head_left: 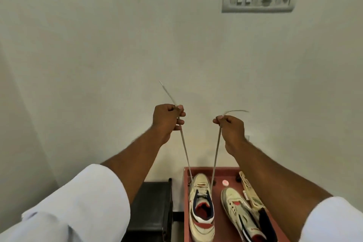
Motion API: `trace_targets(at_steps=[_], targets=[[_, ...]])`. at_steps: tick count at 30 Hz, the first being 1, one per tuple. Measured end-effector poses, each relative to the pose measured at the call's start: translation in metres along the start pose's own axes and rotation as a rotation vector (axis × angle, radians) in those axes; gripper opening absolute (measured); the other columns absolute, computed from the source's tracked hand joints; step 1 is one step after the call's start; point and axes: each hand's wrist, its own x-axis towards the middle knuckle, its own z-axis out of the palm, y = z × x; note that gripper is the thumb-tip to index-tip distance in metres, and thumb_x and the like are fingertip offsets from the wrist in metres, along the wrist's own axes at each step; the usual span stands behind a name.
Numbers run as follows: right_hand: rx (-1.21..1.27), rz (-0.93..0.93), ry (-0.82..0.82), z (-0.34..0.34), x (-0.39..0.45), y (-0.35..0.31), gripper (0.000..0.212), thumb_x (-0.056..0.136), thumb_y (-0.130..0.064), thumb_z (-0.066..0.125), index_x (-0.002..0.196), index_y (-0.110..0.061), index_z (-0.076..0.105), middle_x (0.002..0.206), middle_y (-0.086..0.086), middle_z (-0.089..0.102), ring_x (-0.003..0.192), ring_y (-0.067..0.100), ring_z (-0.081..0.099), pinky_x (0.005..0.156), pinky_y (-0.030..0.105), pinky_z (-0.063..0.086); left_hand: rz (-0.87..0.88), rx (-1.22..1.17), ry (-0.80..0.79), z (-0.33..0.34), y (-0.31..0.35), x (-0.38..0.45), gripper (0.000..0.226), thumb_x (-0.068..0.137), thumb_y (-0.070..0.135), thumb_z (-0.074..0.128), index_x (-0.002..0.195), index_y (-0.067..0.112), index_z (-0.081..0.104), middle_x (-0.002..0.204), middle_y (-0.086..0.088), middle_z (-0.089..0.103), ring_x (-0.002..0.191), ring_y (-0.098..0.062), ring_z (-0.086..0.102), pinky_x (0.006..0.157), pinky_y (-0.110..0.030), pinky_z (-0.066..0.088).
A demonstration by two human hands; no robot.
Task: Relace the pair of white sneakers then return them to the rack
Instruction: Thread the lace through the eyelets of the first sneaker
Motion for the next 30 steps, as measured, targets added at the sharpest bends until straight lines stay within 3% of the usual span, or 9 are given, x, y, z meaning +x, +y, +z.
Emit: trace_targets(at_steps=[5, 8, 11, 15, 23, 30], targets=[[-0.085, -0.092, -0.069, 0.004, 0.007, -0.037, 0.019, 0.097, -0.011, 0.057, 0.087, -0.005, 0.071, 0.098, 0.008, 0.071, 0.097, 0.013, 0.06, 0.089, 0.025, 0.035, 0.066, 0.097, -0.056, 0.005, 0.017, 0.012, 0.02, 0.095, 0.019, 0.064, 0.092, 0.0, 0.071, 0.09, -0.01, 0.07, 0.061, -0.017, 0.058, 0.05, -0.027, 0.05], [-0.163, -0.135, -0.101, 0.007, 0.009, -0.044, 0.018, 0.096, -0.012, 0.058, 0.085, -0.011, 0.072, 0.099, 0.007, 0.072, 0.1, 0.017, 0.062, 0.088, 0.027, 0.041, 0.066, 0.133, -0.105, 0.009, 0.023, 0.012, 0.018, 0.091, 0.014, 0.069, 0.091, -0.004, 0.071, 0.084, -0.013, 0.068, 0.058, -0.019, 0.059, 0.049, -0.026, 0.051], [-0.18, -0.15, -0.104, 0.012, 0.005, -0.043, 0.013, 0.094, -0.013, 0.063, 0.097, -0.009, 0.075, 0.098, 0.001, 0.071, 0.103, 0.019, 0.064, 0.094, 0.036, 0.05, 0.078, 0.129, -0.136, 0.015, 0.031, 0.008, 0.006, 0.089, 0.0, 0.067, 0.088, -0.006, 0.07, 0.075, -0.015, 0.066, 0.055, -0.02, 0.059, 0.05, -0.027, 0.053], [-0.17, -0.184, -0.115, 0.014, -0.003, -0.044, 0.017, 0.091, -0.016, 0.068, 0.102, -0.007, 0.075, 0.099, 0.003, 0.072, 0.099, 0.019, 0.065, 0.097, 0.043, 0.051, 0.145, 0.131, -0.154, 0.027, 0.045, 0.007, 0.011, 0.086, 0.004, 0.072, 0.091, -0.006, 0.069, 0.076, -0.018, 0.068, 0.056, -0.022, 0.061, 0.051, -0.028, 0.053], [-0.212, -0.278, -0.128, 0.002, -0.006, -0.058, 0.01, 0.09, -0.018, 0.068, 0.093, -0.013, 0.077, 0.086, -0.002, 0.071, 0.084, 0.014, 0.063, 0.085, 0.037, 0.053, 0.216, 0.151, -0.171, 0.043, 0.059, -0.002, 0.011, 0.084, 0.007, 0.076, 0.087, -0.003, 0.073, 0.077, -0.014, 0.07, 0.059, -0.02, 0.064, 0.052, -0.026, 0.053], [-0.238, -0.306, -0.151, -0.001, -0.01, -0.068, 0.009, 0.091, -0.017, 0.067, 0.09, -0.016, 0.076, 0.088, -0.002, 0.072, 0.09, 0.019, 0.065, 0.089, 0.042, 0.054, 0.252, 0.131, -0.139, 0.042, 0.068, -0.012, 0.015, 0.083, 0.006, 0.077, 0.093, -0.002, 0.072, 0.076, -0.014, 0.07, 0.059, -0.021, 0.063, 0.055, -0.028, 0.056]])
